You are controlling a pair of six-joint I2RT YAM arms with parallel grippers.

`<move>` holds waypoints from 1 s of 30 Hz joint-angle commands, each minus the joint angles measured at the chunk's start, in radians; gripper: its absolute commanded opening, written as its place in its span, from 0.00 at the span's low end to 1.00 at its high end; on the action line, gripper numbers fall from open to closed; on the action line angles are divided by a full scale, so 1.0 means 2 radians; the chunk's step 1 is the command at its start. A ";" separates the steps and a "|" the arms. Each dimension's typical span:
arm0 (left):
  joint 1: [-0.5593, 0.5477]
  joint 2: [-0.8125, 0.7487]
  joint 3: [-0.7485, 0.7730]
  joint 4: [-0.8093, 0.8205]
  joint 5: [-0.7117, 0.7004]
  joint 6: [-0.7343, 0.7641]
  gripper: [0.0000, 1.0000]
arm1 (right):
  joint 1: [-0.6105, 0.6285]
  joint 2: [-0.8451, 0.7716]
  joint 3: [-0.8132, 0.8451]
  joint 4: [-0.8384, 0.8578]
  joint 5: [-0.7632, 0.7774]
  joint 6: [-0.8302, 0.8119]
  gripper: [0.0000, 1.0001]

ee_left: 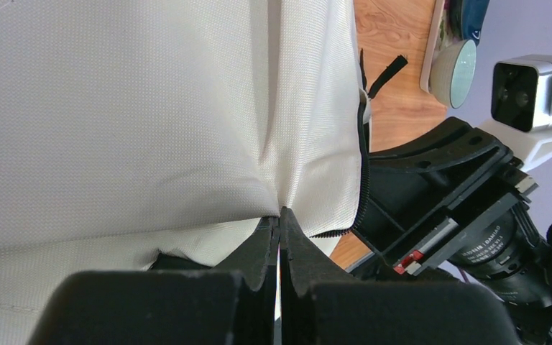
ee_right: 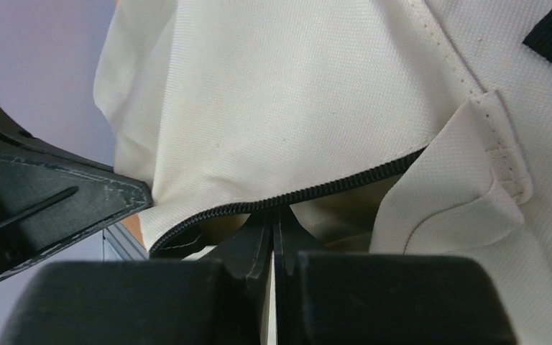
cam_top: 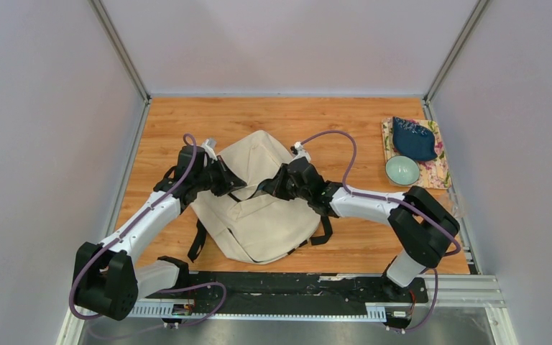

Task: Pack the student bag
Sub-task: Place the personal item in the student bag.

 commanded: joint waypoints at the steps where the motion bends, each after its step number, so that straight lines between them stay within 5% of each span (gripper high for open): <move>1: 0.001 -0.009 -0.003 0.001 0.018 0.001 0.00 | 0.004 0.019 0.030 -0.009 -0.015 -0.013 0.03; 10: 0.007 -0.009 -0.001 0.002 0.024 0.002 0.00 | 0.028 0.011 0.039 -0.071 0.017 -0.027 0.00; 17: 0.008 -0.012 -0.004 0.005 0.030 -0.001 0.00 | 0.028 0.036 0.053 -0.036 0.012 -0.038 0.00; 30: 0.008 -0.019 -0.009 0.001 0.032 0.003 0.00 | 0.001 0.110 0.173 -0.032 0.018 -0.090 0.01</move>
